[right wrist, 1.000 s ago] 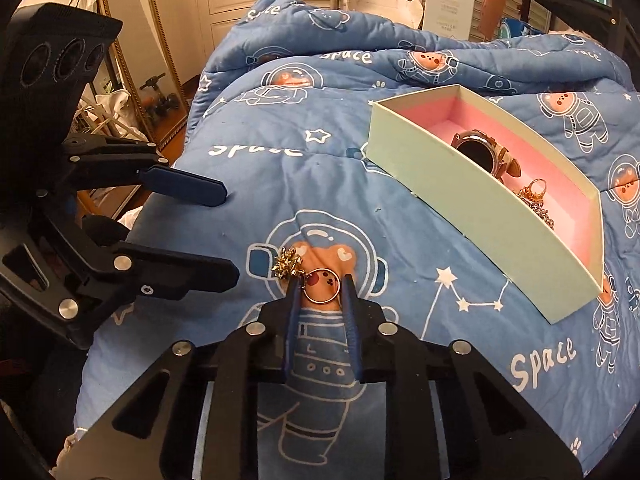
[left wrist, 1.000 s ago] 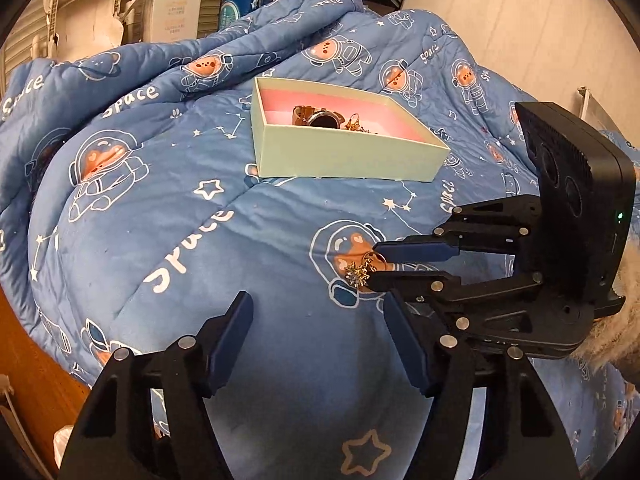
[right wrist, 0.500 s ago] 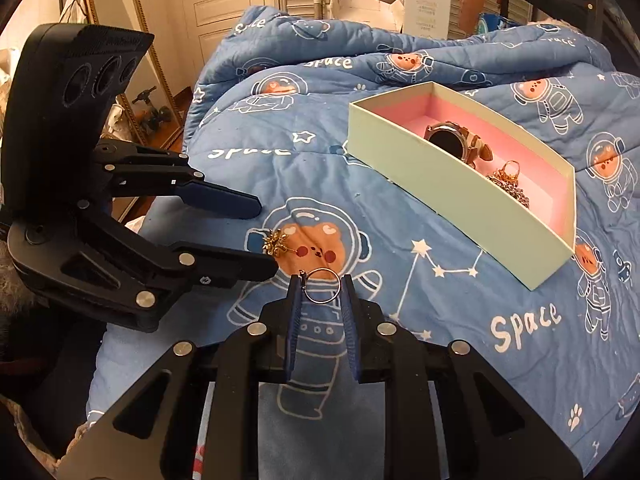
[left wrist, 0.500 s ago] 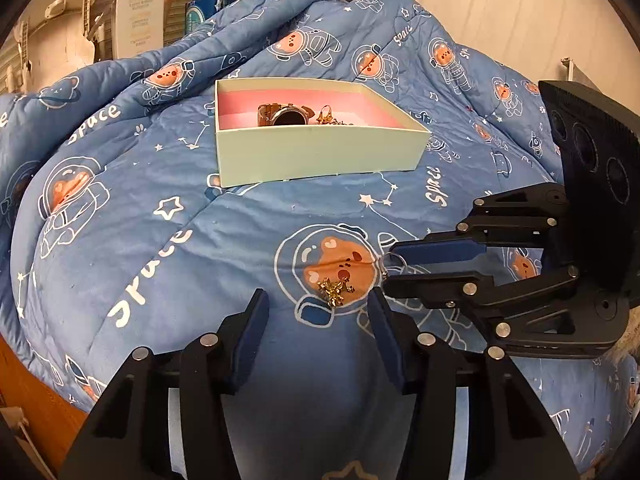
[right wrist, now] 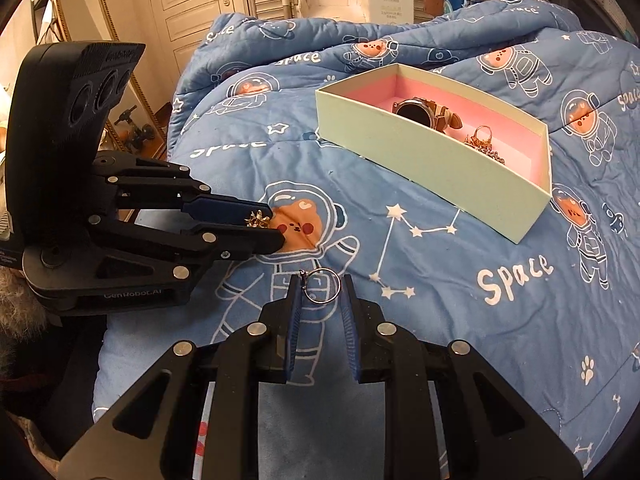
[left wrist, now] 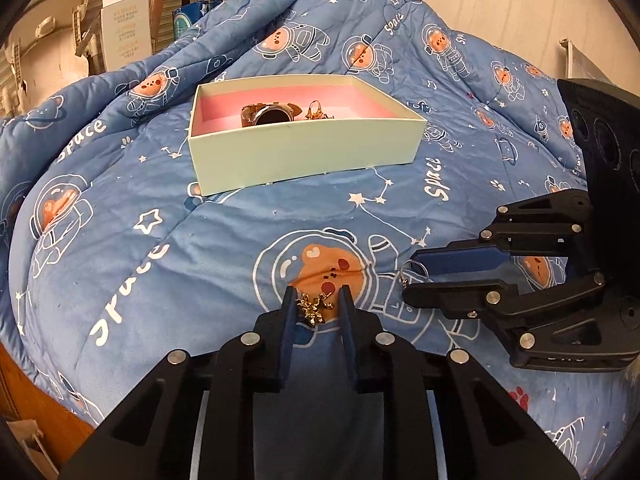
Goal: Organize jewelry
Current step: 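Grasp the small ring with the right gripper while the left gripper grasps the gold charm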
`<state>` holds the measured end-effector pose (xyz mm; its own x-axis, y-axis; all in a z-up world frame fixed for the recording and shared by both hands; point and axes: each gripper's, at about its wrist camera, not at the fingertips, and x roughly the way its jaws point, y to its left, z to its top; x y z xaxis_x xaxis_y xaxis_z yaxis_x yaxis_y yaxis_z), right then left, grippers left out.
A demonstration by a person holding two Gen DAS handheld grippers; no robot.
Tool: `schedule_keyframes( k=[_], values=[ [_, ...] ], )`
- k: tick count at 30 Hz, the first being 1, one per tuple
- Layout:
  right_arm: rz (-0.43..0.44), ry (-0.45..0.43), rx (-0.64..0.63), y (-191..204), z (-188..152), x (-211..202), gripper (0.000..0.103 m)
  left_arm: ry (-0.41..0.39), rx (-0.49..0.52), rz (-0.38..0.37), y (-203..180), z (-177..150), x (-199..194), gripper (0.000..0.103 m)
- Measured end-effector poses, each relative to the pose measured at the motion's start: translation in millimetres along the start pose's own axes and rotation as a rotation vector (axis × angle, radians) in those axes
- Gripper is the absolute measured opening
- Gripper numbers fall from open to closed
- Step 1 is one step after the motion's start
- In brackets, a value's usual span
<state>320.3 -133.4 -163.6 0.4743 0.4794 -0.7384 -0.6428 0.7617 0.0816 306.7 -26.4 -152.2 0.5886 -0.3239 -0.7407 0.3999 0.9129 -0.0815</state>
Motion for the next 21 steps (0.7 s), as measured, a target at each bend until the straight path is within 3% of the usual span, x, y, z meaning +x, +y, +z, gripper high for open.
schedule_keyframes(
  k=[11, 21],
  values=[
    [-0.008, -0.018, 0.062, -1.2, -4.3, -7.2, 0.020, -0.031, -0.033, -0.011, -2.2, -4.7, -14.4, 0.017],
    [-0.033, -0.094, 0.111, -3.7, -5.8, -37.4, 0.020, -0.172, -0.036, -0.072, -13.1, -2.7, -62.2, 0.017]
  ],
)
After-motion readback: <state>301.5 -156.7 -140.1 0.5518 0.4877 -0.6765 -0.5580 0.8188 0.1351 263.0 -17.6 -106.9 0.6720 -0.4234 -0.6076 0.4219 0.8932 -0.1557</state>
